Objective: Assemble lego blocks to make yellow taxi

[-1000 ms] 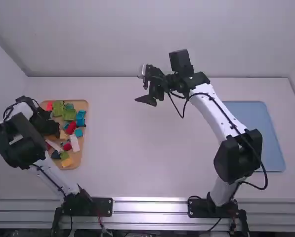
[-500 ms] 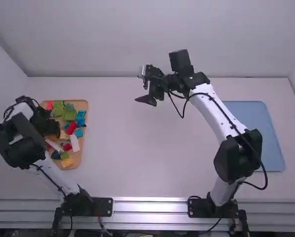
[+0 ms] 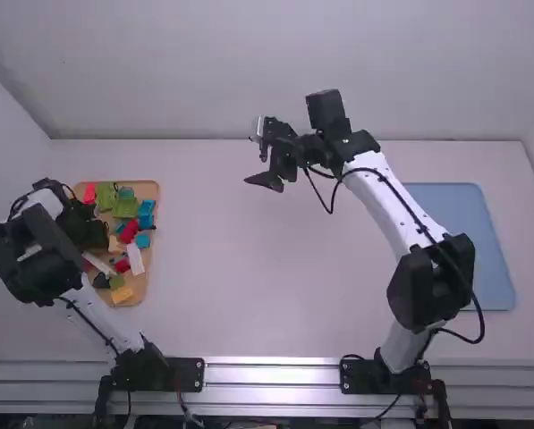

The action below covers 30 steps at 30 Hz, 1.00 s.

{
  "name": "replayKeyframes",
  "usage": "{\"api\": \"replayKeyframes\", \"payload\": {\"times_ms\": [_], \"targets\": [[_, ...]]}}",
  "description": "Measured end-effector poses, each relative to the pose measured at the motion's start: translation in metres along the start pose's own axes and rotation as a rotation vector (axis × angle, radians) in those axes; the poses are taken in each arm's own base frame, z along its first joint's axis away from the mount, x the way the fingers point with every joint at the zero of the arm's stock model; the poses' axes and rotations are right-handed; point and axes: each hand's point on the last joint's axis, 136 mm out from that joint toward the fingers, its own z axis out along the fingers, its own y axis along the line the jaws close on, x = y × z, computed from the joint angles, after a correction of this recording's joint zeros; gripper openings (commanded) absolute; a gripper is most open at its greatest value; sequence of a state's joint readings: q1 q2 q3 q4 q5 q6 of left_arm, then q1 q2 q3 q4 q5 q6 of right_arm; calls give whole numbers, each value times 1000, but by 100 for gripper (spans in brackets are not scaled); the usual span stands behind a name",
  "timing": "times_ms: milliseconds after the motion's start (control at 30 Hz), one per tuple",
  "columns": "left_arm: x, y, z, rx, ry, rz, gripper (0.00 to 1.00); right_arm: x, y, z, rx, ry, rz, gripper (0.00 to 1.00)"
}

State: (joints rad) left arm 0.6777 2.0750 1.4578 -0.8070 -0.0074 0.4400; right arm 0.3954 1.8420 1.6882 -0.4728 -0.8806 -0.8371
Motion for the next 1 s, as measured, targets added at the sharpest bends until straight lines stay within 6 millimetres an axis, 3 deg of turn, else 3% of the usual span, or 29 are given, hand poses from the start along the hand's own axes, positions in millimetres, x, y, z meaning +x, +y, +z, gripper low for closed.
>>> {"api": "replayKeyframes", "payload": {"times_ms": [167,200,367,400,500,567,633,667,733,767,833,933,1000], "targets": [[-13,4,-25,-1,-22,-58,34,0,0,0,1,1,-1,99],[-13,4,-37,-4,-30,-80,34,0,0,0,2,0,-6,99],[-11,-21,-85,14,-94,-53,35,2,-5,-4,16,0,-5,99],[-15,-44,-110,25,-160,20,36,3,-8,-7,25,-2,-1,99],[-14,-97,-142,49,-236,198,38,4,-17,-13,52,-10,14,99],[-9,-163,-156,91,-264,426,37,5,-29,-22,89,-20,44,99],[-5,-202,-154,118,-266,568,37,8,-36,-28,108,-24,70,99],[4,-238,-148,139,-252,703,36,9,-41,-34,122,-31,93,99],[24,-285,-136,162,-206,894,35,11,-44,-43,119,-52,123,99],[28,-295,-133,165,-195,937,34,12,-44,-45,116,-58,130,99],[46,-333,-121,165,-166,1105,33,12,-43,-55,92,-88,159,99],[59,-362,-110,154,-153,1225,32,15,-38,-64,54,-116,189,99],[70,-386,-99,135,-162,1328,38,19,-30,-73,11,-139,214,99]]}}
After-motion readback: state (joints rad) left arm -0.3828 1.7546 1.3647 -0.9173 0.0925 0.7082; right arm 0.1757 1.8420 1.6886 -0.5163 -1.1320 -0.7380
